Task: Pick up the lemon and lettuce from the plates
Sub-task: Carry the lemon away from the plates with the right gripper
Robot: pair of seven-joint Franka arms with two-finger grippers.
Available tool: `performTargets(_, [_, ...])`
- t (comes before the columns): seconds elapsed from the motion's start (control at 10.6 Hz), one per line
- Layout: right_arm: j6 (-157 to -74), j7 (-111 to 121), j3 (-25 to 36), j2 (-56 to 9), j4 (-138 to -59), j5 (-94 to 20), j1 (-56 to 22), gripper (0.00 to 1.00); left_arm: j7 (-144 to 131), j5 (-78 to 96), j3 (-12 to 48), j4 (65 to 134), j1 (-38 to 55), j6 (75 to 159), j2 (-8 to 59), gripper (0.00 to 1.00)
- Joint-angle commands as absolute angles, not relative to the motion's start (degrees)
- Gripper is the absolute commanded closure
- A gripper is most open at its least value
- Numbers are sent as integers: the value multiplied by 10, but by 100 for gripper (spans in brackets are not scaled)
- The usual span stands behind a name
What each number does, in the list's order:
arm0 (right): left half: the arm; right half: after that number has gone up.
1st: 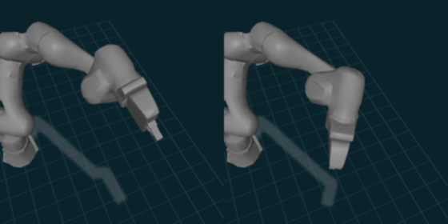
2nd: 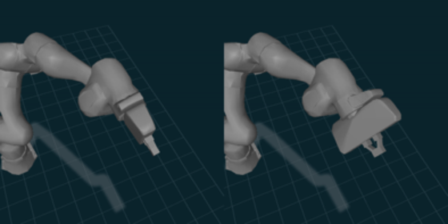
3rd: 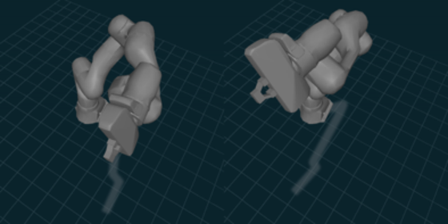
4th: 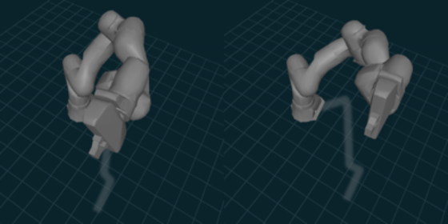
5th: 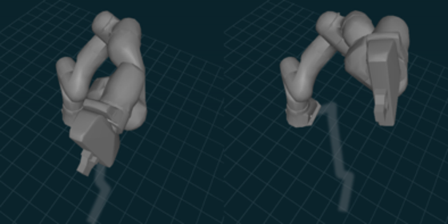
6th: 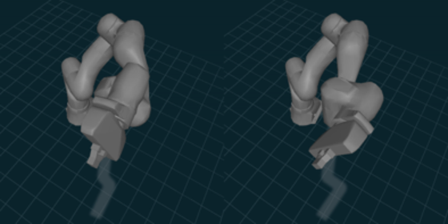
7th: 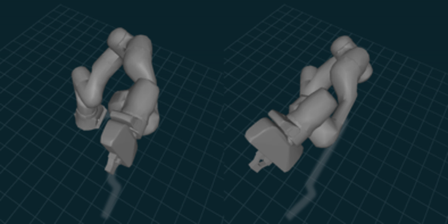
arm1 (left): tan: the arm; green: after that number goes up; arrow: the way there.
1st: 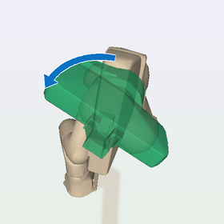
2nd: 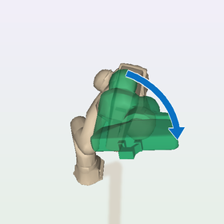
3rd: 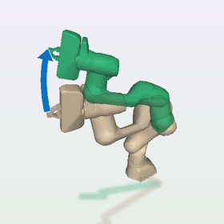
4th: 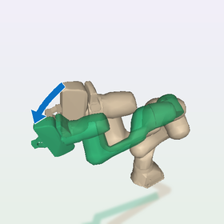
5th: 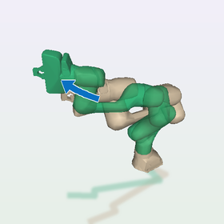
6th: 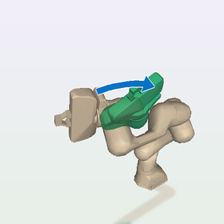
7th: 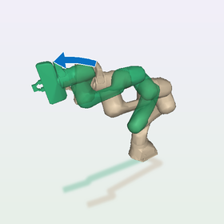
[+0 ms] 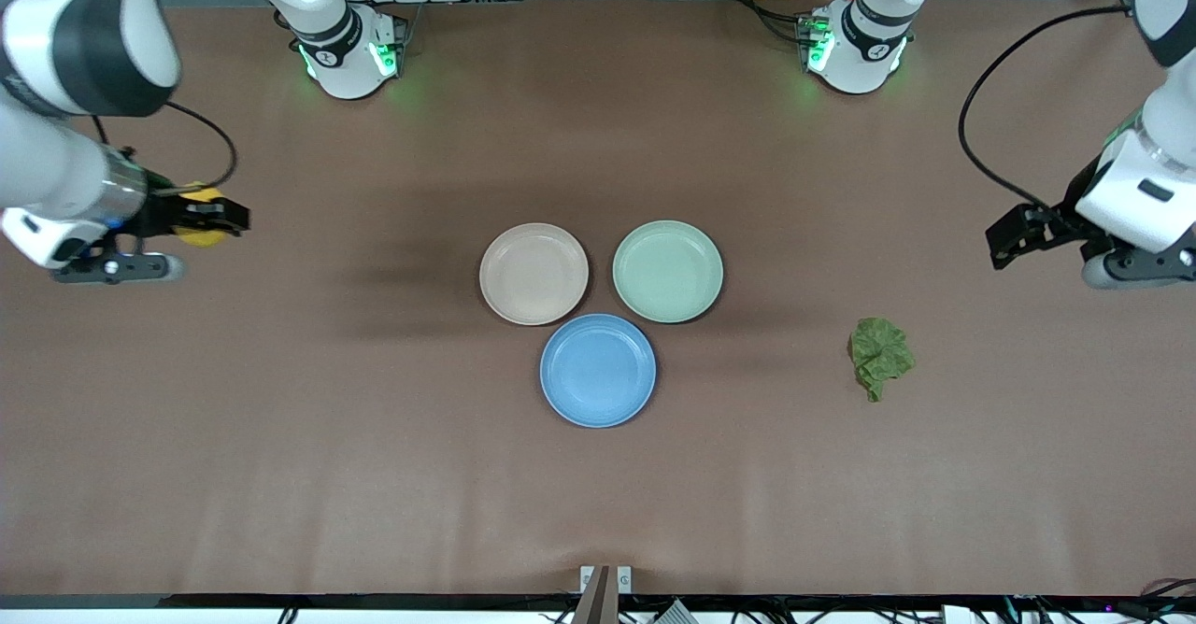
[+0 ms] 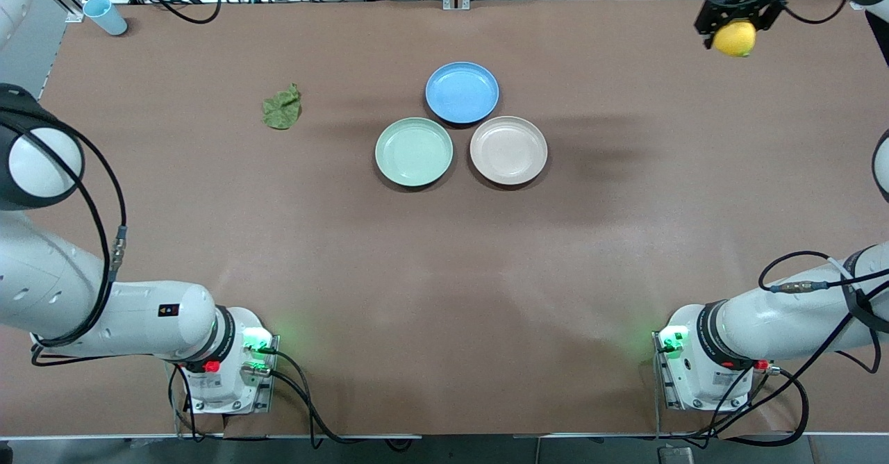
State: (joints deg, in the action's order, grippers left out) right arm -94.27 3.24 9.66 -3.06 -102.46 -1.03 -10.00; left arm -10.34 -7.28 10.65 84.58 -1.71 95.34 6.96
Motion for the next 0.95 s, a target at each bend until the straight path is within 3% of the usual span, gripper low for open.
performTargets(0.0, [-946,83,90,-23,-1027,3,-68,43,-94,-60,113,863,-20,930,35,0])
performTargets(0.38, [-1086,84,89,-40,-1113,12,-50,43,-91,-49,118,863,-21,904,11,0])
performTargets(0.85, [-1183,85,89,-40,-1195,11,-40,43,-91,-11,112,862,-22,868,-14,0])
